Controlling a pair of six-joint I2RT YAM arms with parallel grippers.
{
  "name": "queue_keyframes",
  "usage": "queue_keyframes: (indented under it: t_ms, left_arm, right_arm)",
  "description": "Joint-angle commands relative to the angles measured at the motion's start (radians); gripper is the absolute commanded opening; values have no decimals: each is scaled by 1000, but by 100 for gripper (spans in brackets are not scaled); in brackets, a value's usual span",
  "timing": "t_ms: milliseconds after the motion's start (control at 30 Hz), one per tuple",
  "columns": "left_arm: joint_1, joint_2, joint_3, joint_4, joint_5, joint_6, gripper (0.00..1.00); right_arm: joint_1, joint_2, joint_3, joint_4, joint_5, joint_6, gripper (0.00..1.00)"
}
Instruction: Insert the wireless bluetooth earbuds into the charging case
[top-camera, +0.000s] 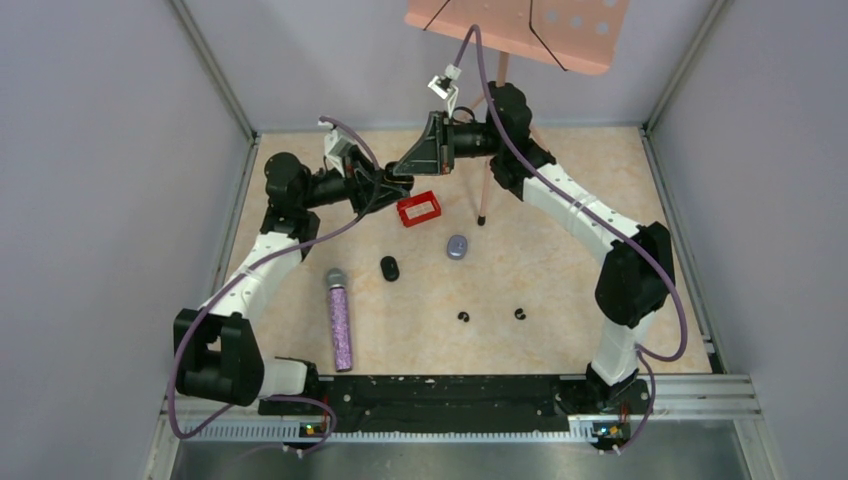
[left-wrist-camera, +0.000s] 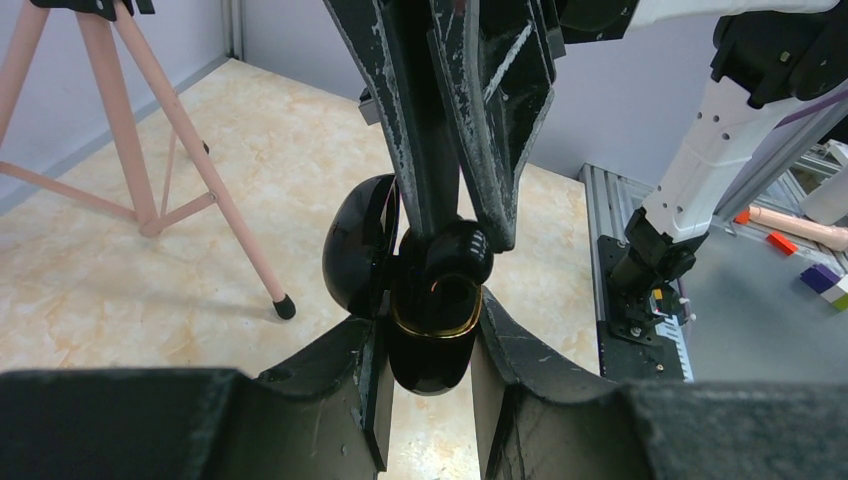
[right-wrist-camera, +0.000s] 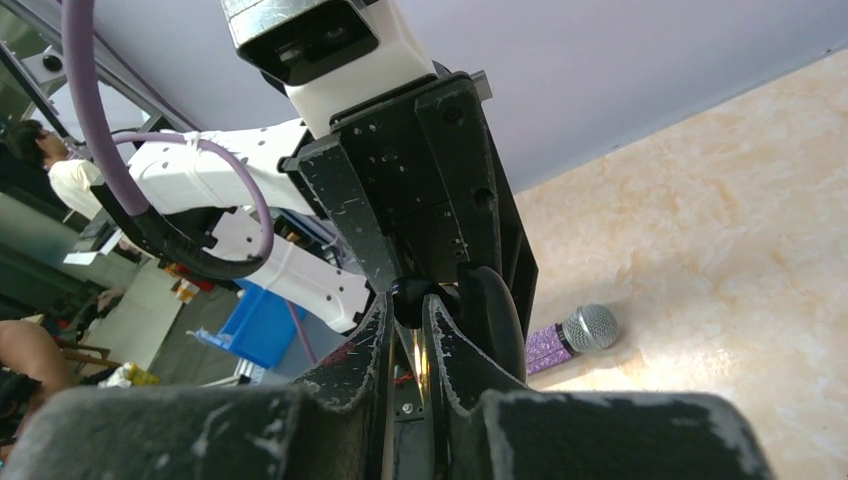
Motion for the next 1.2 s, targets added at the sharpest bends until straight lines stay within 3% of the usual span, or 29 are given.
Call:
queue_keyframes:
  t_ms: [0, 333, 600, 833, 1067, 1167]
  left_arm:
    - [3, -41, 46, 67, -3, -8, 0]
    - [3, -50, 27, 70, -8, -8, 0]
    - [3, -53, 7, 76, -19, -14, 0]
    - [3, -41, -12, 60, -33, 3, 0]
    - [-10, -53, -48, 23, 41, 121, 0]
    - [-15, -63, -47, 18, 52, 124, 0]
  right_arm:
    - [-12, -4, 30, -52, 32, -56, 11]
    - [-14, -19, 52, -96, 43, -93, 28]
    - [-15, -45, 106, -166, 52, -146, 33]
    - [-35, -141, 149, -331, 48, -298, 38]
    - [-47, -162, 93, -425, 84, -483, 67]
    - [-46, -139, 63, -428, 61, -535, 70]
